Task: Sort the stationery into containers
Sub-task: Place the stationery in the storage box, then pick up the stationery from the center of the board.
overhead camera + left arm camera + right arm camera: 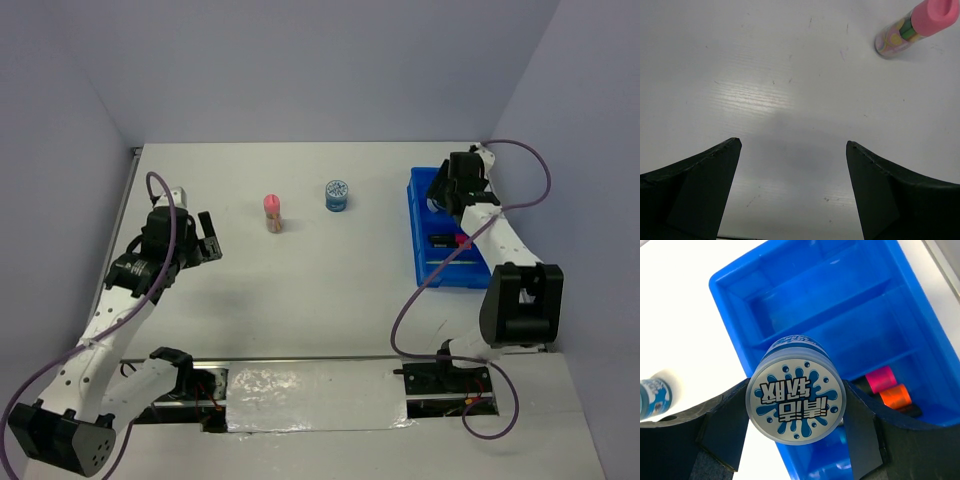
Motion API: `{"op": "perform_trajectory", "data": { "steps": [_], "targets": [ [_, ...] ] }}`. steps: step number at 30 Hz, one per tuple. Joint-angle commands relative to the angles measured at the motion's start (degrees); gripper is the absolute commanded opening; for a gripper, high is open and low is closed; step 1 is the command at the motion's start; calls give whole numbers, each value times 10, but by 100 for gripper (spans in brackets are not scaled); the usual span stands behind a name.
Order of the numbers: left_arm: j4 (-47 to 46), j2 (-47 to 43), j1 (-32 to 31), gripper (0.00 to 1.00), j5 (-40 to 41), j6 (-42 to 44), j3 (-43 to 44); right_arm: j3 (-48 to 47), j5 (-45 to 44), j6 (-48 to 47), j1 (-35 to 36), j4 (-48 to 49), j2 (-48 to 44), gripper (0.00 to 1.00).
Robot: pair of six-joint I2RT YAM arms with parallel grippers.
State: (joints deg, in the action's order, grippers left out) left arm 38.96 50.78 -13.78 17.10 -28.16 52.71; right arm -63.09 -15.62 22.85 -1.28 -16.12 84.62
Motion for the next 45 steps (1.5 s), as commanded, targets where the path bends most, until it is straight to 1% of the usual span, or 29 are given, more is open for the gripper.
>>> {"op": "perform_trajectory", "data": {
  "steps": [1, 3, 4, 6, 8, 11, 12, 13, 14, 17, 18, 19, 20, 21, 22, 23, 25, 29, 32, 33, 34, 35, 36, 38, 39, 40, 41, 42, 45],
  "targets": [
    [-16, -5, 2, 99, -15, 18, 6, -41, -11, -11, -3, 31, 25, 0],
    [-17, -7, 2, 99, -15, 19, 6, -41, -3, -11, -6, 41, 47, 0],
    [-17, -7, 2, 99, -16, 19, 6, -51, 3, -13, -7, 43, 57, 2],
    [-19, -9, 2, 99, -17, 20, 6, -69, -1, -12, -7, 29, 91, 3],
    [-19, -11, 2, 99, -17, 20, 6, -86, -11, -10, -9, 9, 106, 5],
    [-19, -14, 2, 99, -19, 20, 5, -83, -15, -4, -13, 10, 108, 15],
    [-19, -15, 2, 99, -19, 20, 5, -84, -17, -1, -14, 7, 108, 24],
    [-19, -16, 2, 99, -20, 21, 5, -85, -14, -1, -17, 6, 110, 27],
    [-19, -17, 2, 99, -20, 21, 4, -87, -13, -2, -19, 3, 112, 29],
    [-20, -24, 2, 99, -20, 21, 4, -99, -18, 3, -21, -16, 118, 47],
    [-20, -25, 2, 99, -20, 21, 3, -101, -18, 4, -21, -22, 115, 57],
    [-20, -26, 2, 99, -21, 22, 3, -101, -15, 7, -21, -21, 113, 62],
    [-20, -28, 2, 99, -22, 22, 2, -101, -10, 6, -21, -21, 107, 69],
    [-21, -29, 2, 99, -24, 22, 2, -109, -11, 6, -21, -27, 106, 70],
    [-21, -30, 2, 99, -24, 23, 2, -115, -14, 7, -21, -34, 105, 91],
    [-20, -31, 2, 99, -24, 23, 2, -121, -19, 6, -20, -47, 106, 99],
    [-20, -35, 2, 99, -23, 23, 1, -140, -19, 3, -21, -58, 107, 99],
    [-21, -47, 2, 99, -20, 21, 0, -143, -15, 3, -17, -57, 82, 100],
    [-20, -49, 2, 99, -15, 20, 0, -145, 36, -15, -2, -45, 57, 100],
    [-20, -49, 2, 99, -14, 19, 0, -143, 66, -23, 27, -20, 51, 100],
    [-20, -50, 2, 99, -12, 19, 1, -145, 120, -34, 43, -6, 47, 100],
    [-20, -50, 2, 99, -11, 18, 1, -163, 135, -56, 85, 4, 49, 100],
    [-20, -51, 2, 99, -11, 19, 1, -178, 146, -70, 108, 0, 57, 100],
    [-19, -51, 2, 99, -9, 17, 1, -228, 154, -104, 152, -28, 112, 100],
    [-17, -51, 3, 99, -8, 16, 1, -291, 148, -108, 171, -70, 137, 100],
    [-17, -52, 3, 99, -6, 16, 1, -325, 141, -110, 197, -88, 190, 100],
    [-17, -53, 3, 99, -5, 14, 0, -373, 127, -108, 207, -108, 214, 100],
    [-18, -53, 3, 99, -4, 14, 0, -388, 125, -105, 217, -106, 234, 100],
    [-19, -53, 3, 99, -4, 14, -1, -457, 153, -111, 232, -116, 329, 100]
  ]
}}
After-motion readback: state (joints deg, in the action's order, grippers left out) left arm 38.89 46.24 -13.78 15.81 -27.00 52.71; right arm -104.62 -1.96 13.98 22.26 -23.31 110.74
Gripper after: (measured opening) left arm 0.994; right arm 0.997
